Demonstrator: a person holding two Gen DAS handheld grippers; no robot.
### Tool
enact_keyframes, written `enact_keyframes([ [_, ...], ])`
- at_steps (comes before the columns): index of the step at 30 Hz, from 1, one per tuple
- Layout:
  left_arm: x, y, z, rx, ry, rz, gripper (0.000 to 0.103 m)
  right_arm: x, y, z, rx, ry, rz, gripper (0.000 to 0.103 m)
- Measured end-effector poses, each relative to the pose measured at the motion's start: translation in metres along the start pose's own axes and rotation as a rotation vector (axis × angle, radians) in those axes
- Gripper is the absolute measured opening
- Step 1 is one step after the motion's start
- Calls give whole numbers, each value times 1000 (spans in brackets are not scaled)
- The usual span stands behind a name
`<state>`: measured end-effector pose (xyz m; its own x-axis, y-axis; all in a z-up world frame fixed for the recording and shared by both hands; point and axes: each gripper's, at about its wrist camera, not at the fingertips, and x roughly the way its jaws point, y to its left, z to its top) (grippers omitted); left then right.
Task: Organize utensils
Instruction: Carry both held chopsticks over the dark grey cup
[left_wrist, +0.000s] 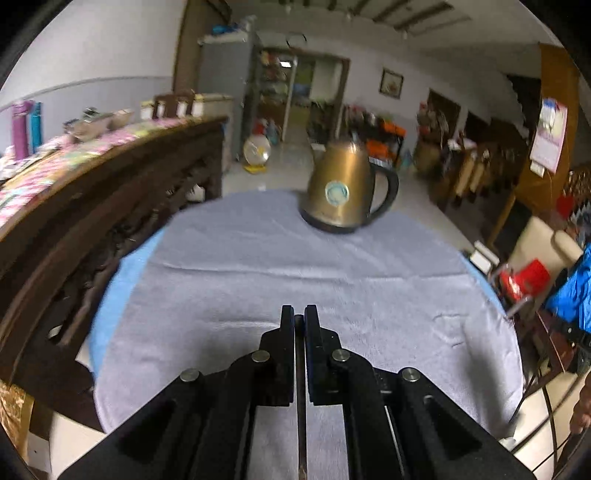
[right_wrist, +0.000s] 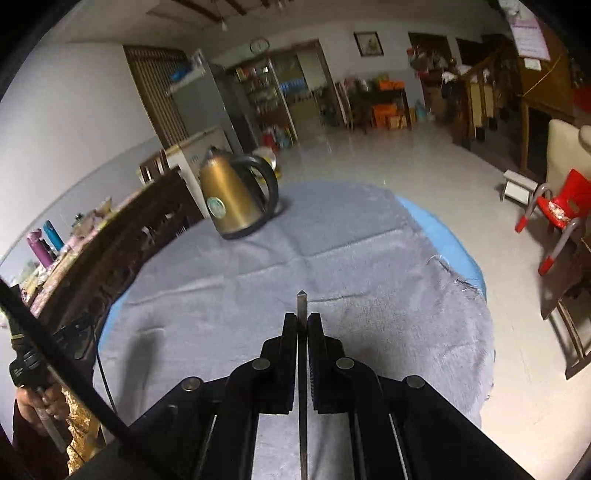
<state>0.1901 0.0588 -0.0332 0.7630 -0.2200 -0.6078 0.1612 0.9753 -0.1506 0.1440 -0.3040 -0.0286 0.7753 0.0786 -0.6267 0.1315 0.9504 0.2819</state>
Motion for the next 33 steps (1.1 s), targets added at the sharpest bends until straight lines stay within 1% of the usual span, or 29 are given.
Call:
enact_keyframes([
  [5,-34,-3,-11,5,-79,15,5,-33,21,-16,-31,-89,5,6],
  [7,-48,-3,-13,-3,-92,13,5,-40,29,-22,-47,-113,3,6],
  [11,-62,-8,-16,-16,-115,15,5,-49,36,-33,-55,-143,7,6],
  [21,-106,-20,-24,-2,-176,-15,5,-85,42,-45,-44,-197,13,6],
  [25,-128,-25,-23,6,-213,-27,5,-103,47,-49,-51,-224,22,6],
  [28,-139,-31,-24,13,-225,-37,5,-115,53,-52,-65,-242,27,6],
  [33,-153,-43,-26,35,-240,-55,5,-127,63,-60,-76,-246,37,6],
])
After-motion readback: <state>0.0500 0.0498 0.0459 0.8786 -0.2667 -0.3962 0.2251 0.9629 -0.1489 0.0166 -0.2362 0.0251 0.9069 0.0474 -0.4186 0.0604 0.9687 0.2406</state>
